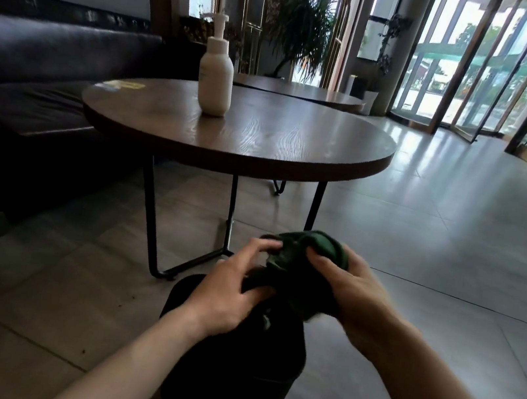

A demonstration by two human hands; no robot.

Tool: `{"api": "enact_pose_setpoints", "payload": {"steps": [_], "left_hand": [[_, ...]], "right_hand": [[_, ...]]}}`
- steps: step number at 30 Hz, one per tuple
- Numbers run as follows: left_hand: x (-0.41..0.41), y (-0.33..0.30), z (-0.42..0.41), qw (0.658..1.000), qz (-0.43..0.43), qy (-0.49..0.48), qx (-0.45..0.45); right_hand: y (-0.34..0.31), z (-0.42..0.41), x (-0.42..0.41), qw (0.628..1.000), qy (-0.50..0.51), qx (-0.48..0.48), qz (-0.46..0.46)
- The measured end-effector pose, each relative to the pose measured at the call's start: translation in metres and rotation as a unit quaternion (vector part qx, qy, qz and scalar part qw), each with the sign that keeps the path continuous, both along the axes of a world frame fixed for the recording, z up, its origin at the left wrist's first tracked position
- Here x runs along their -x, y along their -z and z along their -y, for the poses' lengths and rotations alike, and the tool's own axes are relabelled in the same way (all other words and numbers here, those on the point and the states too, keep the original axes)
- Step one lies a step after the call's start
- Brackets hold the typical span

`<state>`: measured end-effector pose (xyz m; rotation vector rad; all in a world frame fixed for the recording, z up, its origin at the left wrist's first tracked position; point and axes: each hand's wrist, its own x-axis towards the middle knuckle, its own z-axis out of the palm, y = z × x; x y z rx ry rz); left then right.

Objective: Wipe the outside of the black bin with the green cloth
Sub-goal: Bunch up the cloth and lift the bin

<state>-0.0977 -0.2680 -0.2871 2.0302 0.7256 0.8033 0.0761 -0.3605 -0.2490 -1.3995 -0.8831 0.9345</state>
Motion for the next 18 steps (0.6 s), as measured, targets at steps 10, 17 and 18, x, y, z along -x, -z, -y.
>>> {"api": "enact_pose_setpoints", "payload": {"steps": [10, 17, 18], "left_hand": [[0.065, -0.022, -0.037, 0.985, -0.121, -0.080, -0.093], [0.086, -0.054, -0.037, 0.965, -0.233, -0.077, -0.092], [0.089, -0.064, -0.036, 0.960, -0.251, -0.085, -0.095]], "right_hand": [[0.009, 0.003, 0.000, 0.958, -0.015, 0.092, 0.271], [-0.028, 0.007, 0.033, 0.879, -0.010, 0.188, 0.438], [-0.037, 0.010, 0.039, 0.873, -0.016, 0.201, 0.444]]}}
